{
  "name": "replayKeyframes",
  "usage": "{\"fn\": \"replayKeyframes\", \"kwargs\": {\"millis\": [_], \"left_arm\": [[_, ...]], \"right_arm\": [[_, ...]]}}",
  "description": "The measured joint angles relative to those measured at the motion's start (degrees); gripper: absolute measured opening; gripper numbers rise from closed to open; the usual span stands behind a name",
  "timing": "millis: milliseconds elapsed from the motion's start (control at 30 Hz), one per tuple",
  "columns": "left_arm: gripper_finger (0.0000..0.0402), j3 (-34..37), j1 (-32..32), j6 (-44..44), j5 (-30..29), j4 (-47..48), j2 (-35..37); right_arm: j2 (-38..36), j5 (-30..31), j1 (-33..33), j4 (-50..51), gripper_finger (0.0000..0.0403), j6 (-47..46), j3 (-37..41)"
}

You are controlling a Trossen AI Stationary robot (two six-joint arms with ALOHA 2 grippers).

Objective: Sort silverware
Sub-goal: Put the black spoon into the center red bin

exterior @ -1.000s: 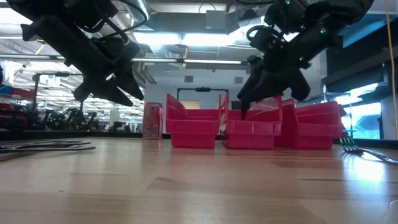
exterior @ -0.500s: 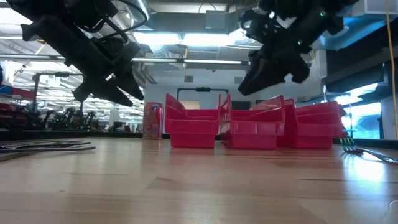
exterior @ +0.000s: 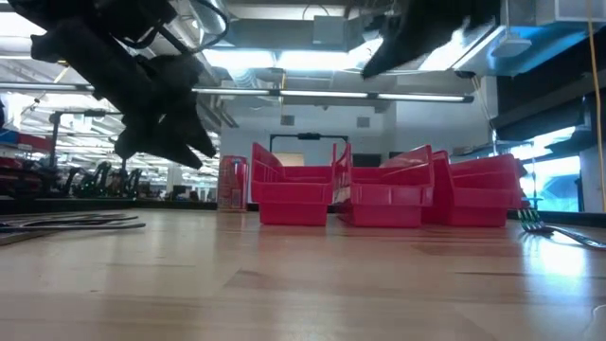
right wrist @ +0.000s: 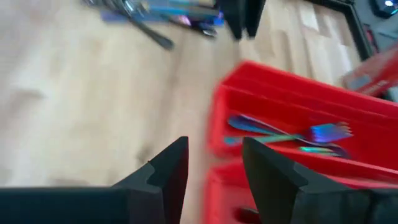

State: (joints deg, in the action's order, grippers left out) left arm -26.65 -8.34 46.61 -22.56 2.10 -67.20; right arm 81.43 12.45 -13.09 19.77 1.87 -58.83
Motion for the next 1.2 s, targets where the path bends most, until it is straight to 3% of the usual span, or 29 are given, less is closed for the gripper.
{"fn": "replayKeyframes", "kwargs": {"millis": [67, 233, 333, 567, 733, 967, 1200], "left_arm": [[0.017, 0.0, -2.0, -0.97, 4.7, 0.23, 0.0], [0.017, 0.0, -8.74, -1.41, 8.49, 0.42, -0.13], [0.017, 0.0, -12.54, -2.07, 13.69, 0.4, -0.13], [0.017, 0.0, -23.57, 6.92, 21.41, 0.41, -0.15], [0.017, 0.0, -33.12, 10.27, 20.9, 0.82, -0.15], [0.017, -0.02, -47.39, 23.01, 18.96, 5.77, -0.23], [0.017, -0.02, -56.13, 35.78, 20.35, 9.47, -0.24]], "right_arm": [[0.35, 0.0, -1.6, -2.65, 0.0136, -3.77, 0.0], [3.85, 0.01, -4.52, -10.92, 0.0136, -6.54, 0.0], [7.12, 0.0, -5.98, -16.51, 0.0136, -7.5, 0.02], [14.69, 0.02, -8.53, -27.5, 0.0136, -9.06, 0.07], [17.34, 0.0, -9.56, -32.74, 0.0136, -7.53, 0.07], [17.57, 1.05, -9.5, -33.46, 0.0136, -9.43, 0.07], [17.57, 1.07, -9.43, -33.37, 0.0136, -9.37, -0.66]]}}
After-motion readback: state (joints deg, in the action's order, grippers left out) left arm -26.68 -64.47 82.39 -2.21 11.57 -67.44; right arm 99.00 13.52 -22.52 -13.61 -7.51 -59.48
